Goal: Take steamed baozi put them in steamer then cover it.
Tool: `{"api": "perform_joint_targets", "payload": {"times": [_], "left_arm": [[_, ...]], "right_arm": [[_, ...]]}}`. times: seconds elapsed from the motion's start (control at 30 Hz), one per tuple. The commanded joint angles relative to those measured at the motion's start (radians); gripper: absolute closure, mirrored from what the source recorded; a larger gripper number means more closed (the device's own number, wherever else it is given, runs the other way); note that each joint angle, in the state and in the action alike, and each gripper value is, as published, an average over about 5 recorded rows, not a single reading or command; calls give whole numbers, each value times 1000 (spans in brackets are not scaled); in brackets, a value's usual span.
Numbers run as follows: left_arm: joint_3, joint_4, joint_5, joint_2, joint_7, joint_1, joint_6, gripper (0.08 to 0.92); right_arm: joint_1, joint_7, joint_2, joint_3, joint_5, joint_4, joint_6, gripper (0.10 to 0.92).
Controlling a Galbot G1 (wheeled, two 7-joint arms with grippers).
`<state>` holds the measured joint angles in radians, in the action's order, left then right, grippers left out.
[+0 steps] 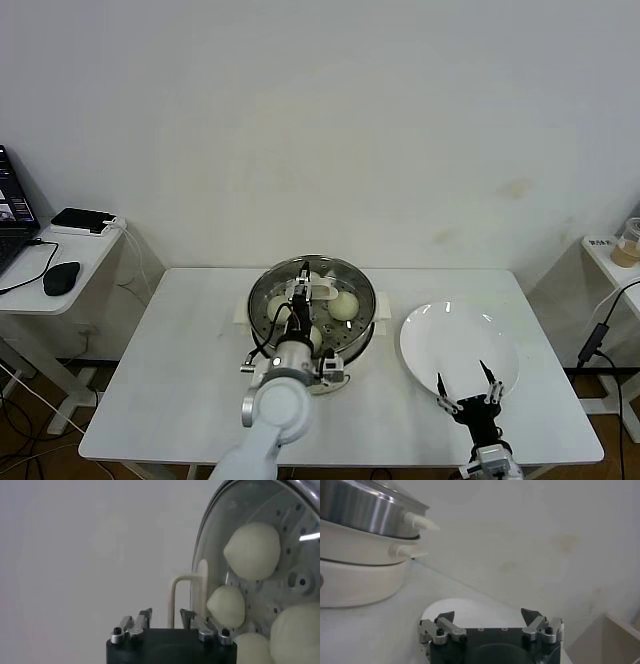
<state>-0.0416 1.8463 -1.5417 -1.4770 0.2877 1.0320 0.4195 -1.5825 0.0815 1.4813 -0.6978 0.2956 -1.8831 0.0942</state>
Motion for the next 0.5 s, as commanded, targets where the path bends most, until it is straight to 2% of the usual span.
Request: {"api": "perform_joint_targets", "payload": {"times": [0.03, 0.2, 0.33, 0.4, 0.5], "left_arm": [[-9, 175, 59, 93, -11, 97, -11, 341], [-55, 278, 175, 147, -85, 169, -59, 209], [-134, 354, 320, 162, -169, 278, -118, 180], [-184, 372, 475, 158, -243, 348, -149, 178], [-268, 364, 850, 141, -391, 425, -189, 177]], "right_arm": [[-2, -1, 0, -1, 0, 0, 0, 203], [-6, -1, -9, -1, -9, 5, 1, 203], [-11, -2, -25, 0, -30, 11, 2, 203], [-14, -2, -34, 3, -47, 14, 4, 203], [-24, -5, -48, 10, -75, 13, 12, 203]]}}
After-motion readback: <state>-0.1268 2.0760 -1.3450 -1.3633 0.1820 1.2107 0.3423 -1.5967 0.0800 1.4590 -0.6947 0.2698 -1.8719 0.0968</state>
